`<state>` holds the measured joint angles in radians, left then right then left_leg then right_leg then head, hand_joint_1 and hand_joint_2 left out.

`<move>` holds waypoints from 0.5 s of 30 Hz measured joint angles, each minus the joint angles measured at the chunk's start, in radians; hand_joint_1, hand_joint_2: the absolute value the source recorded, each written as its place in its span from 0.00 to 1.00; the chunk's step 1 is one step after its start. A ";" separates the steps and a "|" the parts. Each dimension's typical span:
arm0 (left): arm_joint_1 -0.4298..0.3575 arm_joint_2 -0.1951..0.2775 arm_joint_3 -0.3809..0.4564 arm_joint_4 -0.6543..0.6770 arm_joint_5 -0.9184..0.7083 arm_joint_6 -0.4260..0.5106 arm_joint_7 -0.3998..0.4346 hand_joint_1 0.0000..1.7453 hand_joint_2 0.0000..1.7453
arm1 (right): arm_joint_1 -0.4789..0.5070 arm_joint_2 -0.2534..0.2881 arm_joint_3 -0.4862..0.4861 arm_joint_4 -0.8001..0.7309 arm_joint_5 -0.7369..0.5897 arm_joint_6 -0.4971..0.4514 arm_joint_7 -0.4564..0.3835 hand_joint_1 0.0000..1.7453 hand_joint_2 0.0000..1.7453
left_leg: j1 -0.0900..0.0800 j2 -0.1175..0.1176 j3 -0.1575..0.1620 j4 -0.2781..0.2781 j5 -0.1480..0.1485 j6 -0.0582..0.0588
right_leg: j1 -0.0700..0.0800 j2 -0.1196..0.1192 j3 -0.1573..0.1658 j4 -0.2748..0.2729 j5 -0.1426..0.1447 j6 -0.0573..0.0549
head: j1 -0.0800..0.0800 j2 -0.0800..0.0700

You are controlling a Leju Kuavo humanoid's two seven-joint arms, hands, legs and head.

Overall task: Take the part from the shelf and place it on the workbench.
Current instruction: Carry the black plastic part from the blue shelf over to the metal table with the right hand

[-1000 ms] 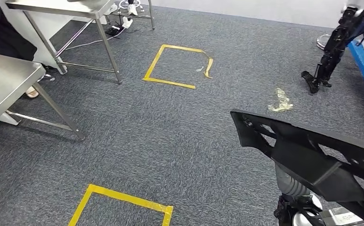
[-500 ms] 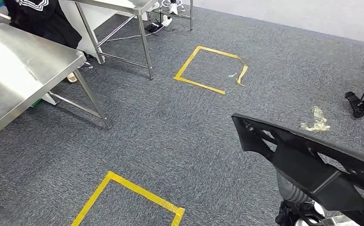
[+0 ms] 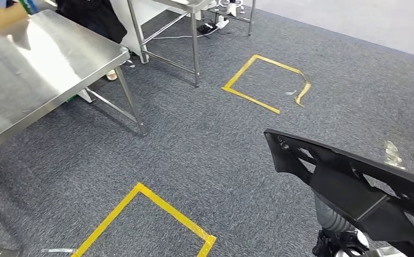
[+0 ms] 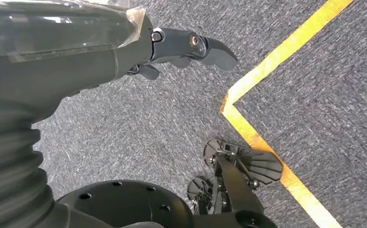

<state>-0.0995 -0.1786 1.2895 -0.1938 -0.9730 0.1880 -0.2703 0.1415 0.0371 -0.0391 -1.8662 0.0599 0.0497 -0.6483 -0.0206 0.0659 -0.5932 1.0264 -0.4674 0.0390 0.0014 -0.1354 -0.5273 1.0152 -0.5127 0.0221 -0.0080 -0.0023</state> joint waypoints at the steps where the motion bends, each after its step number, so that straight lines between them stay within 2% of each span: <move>1: 0.001 0.000 0.000 0.000 0.000 0.001 0.000 0.00 1.00 | 0.000 0.002 0.000 -0.001 0.001 0.001 0.000 1.00 1.00 | 0.003 -0.013 0.003 -0.005 0.004 0.005 | 0.000 -0.006 0.002 0.000 -0.002 0.004 | 0.000 0.000; 2: 0.002 0.000 0.000 0.000 0.000 0.003 0.000 0.00 1.00 | -0.001 0.003 -0.001 -0.003 0.003 0.002 0.000 1.00 1.00 | 0.006 -0.025 0.007 -0.013 0.009 0.009 | -0.001 0.009 0.001 0.007 -0.008 0.009 | 0.000 0.000; 3: 0.002 -0.001 0.000 0.000 0.000 0.005 0.000 0.00 1.00 | -0.002 0.004 -0.002 -0.005 0.004 0.003 0.000 1.00 1.00 | 0.011 -0.037 0.011 -0.020 0.015 0.014 | -0.002 0.037 -0.006 0.027 -0.020 0.011 | 0.001 0.000; 5: 0.000 -0.002 0.000 0.000 0.000 0.009 -0.003 0.00 1.00 | -0.002 0.004 -0.006 -0.008 0.005 0.006 0.001 1.00 1.00 | 0.019 -0.063 0.013 -0.027 0.022 0.020 | -0.007 0.107 -0.054 0.134 -0.071 0.009 | 0.005 0.000; 7: -0.002 -0.003 0.000 0.000 0.001 0.010 -0.008 0.00 1.00 | 0.000 0.004 -0.009 -0.007 0.005 0.007 0.001 1.00 1.00 | 0.022 -0.094 0.008 -0.027 0.025 0.020 | -0.012 0.130 -0.114 0.258 -0.115 0.011 | 0.008 0.000; 8: -0.001 -0.004 0.000 0.000 0.001 0.010 -0.009 0.00 1.00 | 0.000 0.004 -0.010 -0.006 0.005 0.008 0.001 1.00 1.00 | 0.023 -0.110 0.007 -0.026 0.026 0.019 | -0.015 0.131 -0.126 0.279 -0.116 0.018 | 0.008 0.000; 9: 0.001 -0.004 0.000 0.000 0.002 0.010 -0.010 0.00 1.00 | 0.000 0.004 -0.011 -0.006 0.005 0.008 0.001 1.00 1.00 | 0.026 -0.125 0.007 -0.025 0.027 0.016 | -0.019 0.132 -0.118 0.259 -0.101 0.029 | 0.008 0.000; 10: 0.002 -0.004 0.000 0.000 0.002 0.010 -0.011 0.00 1.00 | 0.000 0.004 -0.011 -0.006 0.005 0.009 0.001 1.00 1.00 | 0.028 -0.140 0.007 -0.023 0.027 0.012 | -0.023 0.138 -0.093 0.203 -0.072 0.043 | 0.008 0.000; 11: 0.002 -0.004 0.000 0.000 0.002 0.011 -0.011 0.00 1.00 | -0.001 0.005 -0.011 -0.006 0.005 0.010 0.001 1.00 1.00 | 0.031 -0.154 0.005 -0.019 0.026 0.007 | -0.031 0.159 -0.061 0.129 -0.042 0.056 | 0.009 0.000; 12: 0.002 -0.003 0.000 -0.001 0.002 0.011 -0.011 0.00 1.00 | -0.001 0.005 -0.011 -0.005 0.006 0.011 0.001 1.00 1.00 | 0.031 -0.168 0.001 -0.013 0.025 0.000 | -0.036 0.182 -0.033 0.066 -0.018 0.062 | 0.011 0.000; 13: 0.001 -0.003 0.000 -0.001 0.002 0.012 -0.011 0.00 1.00 | -0.001 0.006 -0.011 -0.005 0.006 0.012 0.001 1.00 1.00 | 0.031 -0.180 -0.005 -0.008 0.024 -0.008 | -0.039 0.199 -0.015 0.025 -0.005 0.061 | 0.011 0.000; 14: 0.002 -0.002 0.000 -0.001 0.003 0.013 -0.011 0.00 1.00 | -0.001 0.007 -0.012 -0.004 0.006 0.013 0.001 1.00 1.00 | 0.031 -0.190 -0.011 -0.006 0.025 -0.015 | -0.040 0.211 -0.008 0.008 -0.001 0.053 | 0.010 0.000; 15: 0.003 -0.002 0.000 -0.001 0.003 0.014 -0.011 0.00 1.00 | -0.001 0.008 -0.012 -0.004 0.006 0.013 0.001 1.00 1.00 | 0.031 -0.199 -0.016 -0.006 0.028 -0.022 | -0.035 0.203 -0.008 0.008 0.000 0.043 | 0.009 0.000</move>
<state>-0.0962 -0.1804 1.2898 -0.1946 -0.9702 0.2016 -0.2815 0.1403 0.0447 -0.0509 -1.8700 0.0659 0.0631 -0.6470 0.0101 -0.1334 -0.6095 1.0202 -0.4394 0.0174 -0.0338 0.0680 -0.5351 1.0236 -0.5128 0.0647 0.0008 -0.0023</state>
